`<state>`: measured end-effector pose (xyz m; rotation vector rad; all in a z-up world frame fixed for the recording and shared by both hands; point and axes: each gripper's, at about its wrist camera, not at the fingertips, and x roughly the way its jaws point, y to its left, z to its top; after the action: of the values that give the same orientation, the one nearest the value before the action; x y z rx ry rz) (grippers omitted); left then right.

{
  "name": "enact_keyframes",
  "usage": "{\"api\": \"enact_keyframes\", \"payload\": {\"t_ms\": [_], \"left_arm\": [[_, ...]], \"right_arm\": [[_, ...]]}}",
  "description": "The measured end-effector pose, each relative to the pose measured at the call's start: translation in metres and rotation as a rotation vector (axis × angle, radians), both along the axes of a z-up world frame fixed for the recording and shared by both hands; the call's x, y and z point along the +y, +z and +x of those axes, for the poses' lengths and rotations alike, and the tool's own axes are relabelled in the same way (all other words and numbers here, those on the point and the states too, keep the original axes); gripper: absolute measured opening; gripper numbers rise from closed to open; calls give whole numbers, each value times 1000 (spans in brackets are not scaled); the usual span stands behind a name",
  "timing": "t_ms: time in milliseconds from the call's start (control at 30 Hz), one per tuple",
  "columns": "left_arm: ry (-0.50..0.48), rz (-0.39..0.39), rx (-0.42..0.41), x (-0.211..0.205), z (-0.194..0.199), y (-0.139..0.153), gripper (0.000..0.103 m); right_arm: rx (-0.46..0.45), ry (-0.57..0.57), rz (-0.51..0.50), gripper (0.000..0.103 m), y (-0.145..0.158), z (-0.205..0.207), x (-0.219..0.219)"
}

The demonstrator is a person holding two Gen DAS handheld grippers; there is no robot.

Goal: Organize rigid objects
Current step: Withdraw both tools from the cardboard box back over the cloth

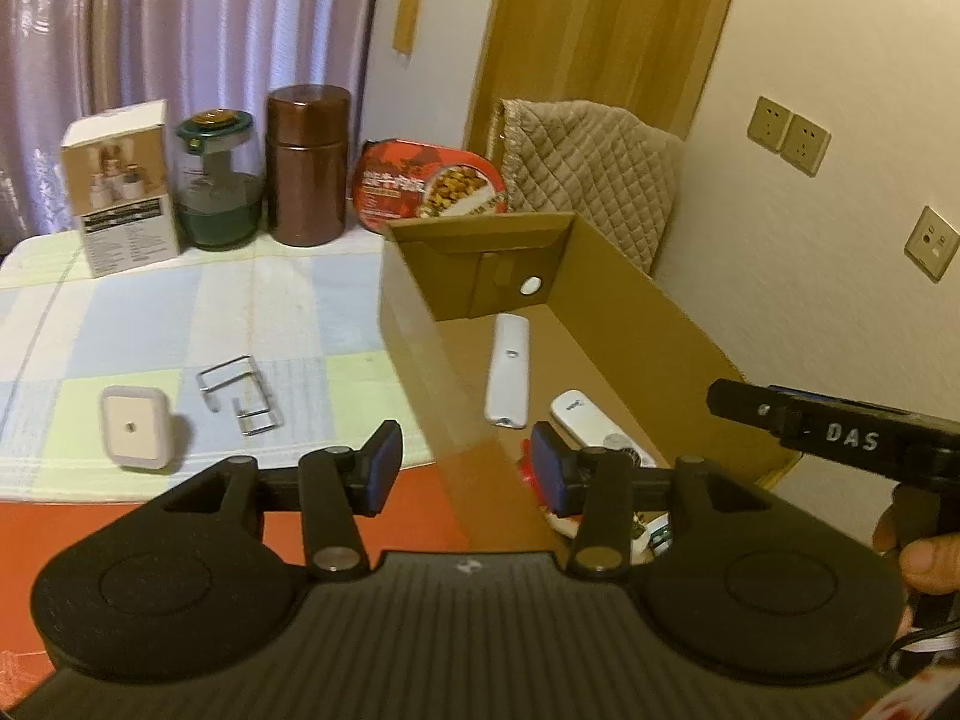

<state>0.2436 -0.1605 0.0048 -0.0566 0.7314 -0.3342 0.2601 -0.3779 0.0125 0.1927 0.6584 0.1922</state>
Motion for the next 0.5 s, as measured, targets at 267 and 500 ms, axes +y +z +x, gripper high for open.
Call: {"api": "enact_keyframes", "payload": {"t_ms": [267, 500], "left_arm": [[92, 38, -33, 62, -32, 6, 55], [170, 90, -56, 116, -56, 6, 70]], "right_arm": [[-44, 86, 30, 62, 19, -34, 41], [-50, 159, 42, 68, 24, -57, 85]]}}
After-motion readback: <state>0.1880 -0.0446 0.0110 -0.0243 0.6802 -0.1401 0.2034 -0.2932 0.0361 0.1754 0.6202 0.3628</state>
